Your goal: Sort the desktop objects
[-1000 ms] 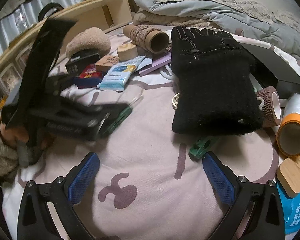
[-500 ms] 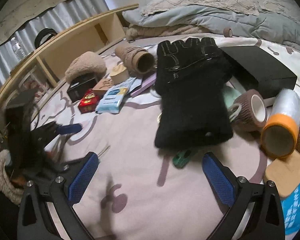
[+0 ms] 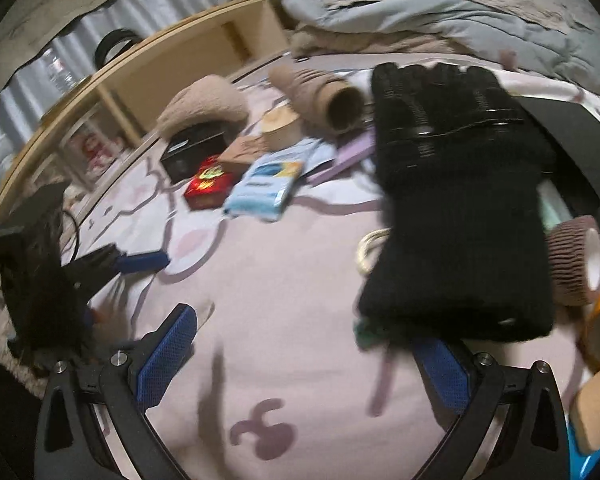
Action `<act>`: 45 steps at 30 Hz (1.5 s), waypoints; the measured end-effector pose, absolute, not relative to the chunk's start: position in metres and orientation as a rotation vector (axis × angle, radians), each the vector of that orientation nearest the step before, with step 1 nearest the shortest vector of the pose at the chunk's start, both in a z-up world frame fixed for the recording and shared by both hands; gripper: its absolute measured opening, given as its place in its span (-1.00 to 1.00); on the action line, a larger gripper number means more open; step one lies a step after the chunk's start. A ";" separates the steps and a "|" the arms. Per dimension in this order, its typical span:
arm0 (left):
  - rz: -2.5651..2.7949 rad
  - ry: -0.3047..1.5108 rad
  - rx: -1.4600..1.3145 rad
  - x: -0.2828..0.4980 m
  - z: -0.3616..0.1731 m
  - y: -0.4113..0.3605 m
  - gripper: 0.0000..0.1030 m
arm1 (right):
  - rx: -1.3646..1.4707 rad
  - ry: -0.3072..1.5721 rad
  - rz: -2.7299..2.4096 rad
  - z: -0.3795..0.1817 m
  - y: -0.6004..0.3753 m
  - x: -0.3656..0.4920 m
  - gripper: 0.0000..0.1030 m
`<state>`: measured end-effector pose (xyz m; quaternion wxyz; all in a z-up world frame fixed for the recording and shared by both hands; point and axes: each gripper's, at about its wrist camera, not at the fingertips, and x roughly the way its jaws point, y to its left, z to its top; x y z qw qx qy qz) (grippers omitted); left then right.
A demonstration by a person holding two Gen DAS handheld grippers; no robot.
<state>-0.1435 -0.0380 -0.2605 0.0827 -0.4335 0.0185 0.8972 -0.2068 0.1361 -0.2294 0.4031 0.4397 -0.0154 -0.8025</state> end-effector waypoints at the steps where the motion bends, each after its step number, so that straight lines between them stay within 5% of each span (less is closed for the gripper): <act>1: 2.692 0.050 -1.294 -0.142 -0.260 -0.040 1.00 | 1.109 -0.047 -2.012 -0.229 0.135 -0.205 1.00; 18: 2.726 -0.004 -1.303 -0.138 -0.263 -0.055 1.00 | 1.137 0.027 -2.084 -0.224 0.131 -0.231 1.00; 45: 2.727 -0.138 -1.213 -0.121 -0.258 -0.068 1.00 | 1.128 0.003 -1.955 -0.198 0.145 -0.114 1.00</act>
